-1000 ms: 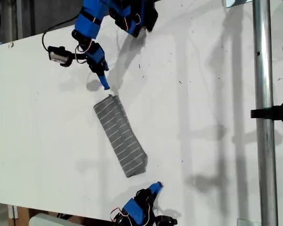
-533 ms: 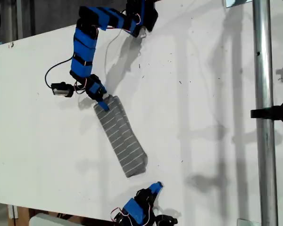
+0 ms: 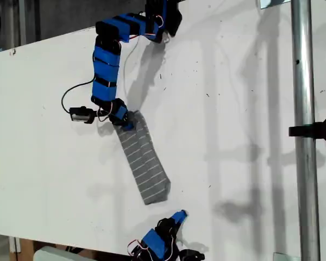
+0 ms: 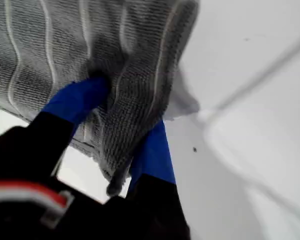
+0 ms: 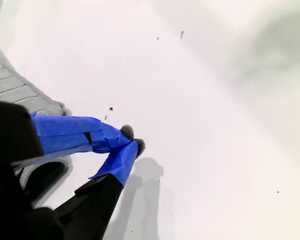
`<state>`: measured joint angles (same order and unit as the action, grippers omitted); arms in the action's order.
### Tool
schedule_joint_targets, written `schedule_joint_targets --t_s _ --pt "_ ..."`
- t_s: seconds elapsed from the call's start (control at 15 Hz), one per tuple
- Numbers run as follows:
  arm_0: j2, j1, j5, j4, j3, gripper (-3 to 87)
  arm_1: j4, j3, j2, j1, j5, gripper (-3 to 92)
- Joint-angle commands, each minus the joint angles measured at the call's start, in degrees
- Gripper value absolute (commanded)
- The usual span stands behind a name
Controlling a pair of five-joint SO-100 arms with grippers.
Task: Grasp corners of a towel and fold twice.
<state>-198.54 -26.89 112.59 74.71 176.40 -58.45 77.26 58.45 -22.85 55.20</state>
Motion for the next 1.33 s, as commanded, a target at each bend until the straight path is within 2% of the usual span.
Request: schedule_joint_targets --t_s 0.0,0.13,0.27,0.47,0.53,0.6,0.67,0.8,1.07,1.13,1.2,1.27 --pt "-0.5 0.2 -0.4 0.4 -0.4 -2.9 -4.9 -1.9 3.5 6.2 1.0 -0.2" --pt "-0.5 0.2 -0.5 0.4 -0.5 -2.9 -8.7 9.2 16.7 8.1 4.4 -0.2" --pt "-0.5 0.4 -1.1 0.5 -0.5 -2.9 -14.7 27.7 41.5 8.6 10.9 -0.2" --pt "-0.5 3.0 -4.1 1.2 -0.9 -2.9 -35.7 35.9 69.7 14.2 22.9 -0.3" --pt "-0.5 3.7 -4.7 1.2 -1.0 -2.9 -42.3 34.1 72.9 17.1 26.8 -0.3" --pt "-0.5 3.8 -4.9 1.2 -1.1 -2.9 -44.6 31.6 73.2 18.4 27.7 -0.3" --pt "-0.5 3.8 -4.9 1.2 -1.1 -2.9 -42.3 30.0 70.8 18.1 26.7 -0.3" --pt "-0.5 3.4 -4.4 1.2 -1.0 -2.9 -27.2 24.9 56.1 17.0 20.6 -0.3" --pt "-0.5 2.1 -2.5 0.7 0.4 -2.9 -5.9 2.5 24.6 18.9 11.9 -0.2" --pt "-0.5 2.5 -2.3 0.4 1.1 -2.9 -0.3 2.4 22.9 19.6 11.1 9.2" --pt "-0.5 3.0 -2.0 0.2 1.8 -2.9 1.3 2.3 22.7 19.7 11.3 32.3" --pt "-0.5 3.4 -2.2 0.0 2.1 -2.6 2.5 2.5 25.1 19.8 9.9 44.8"
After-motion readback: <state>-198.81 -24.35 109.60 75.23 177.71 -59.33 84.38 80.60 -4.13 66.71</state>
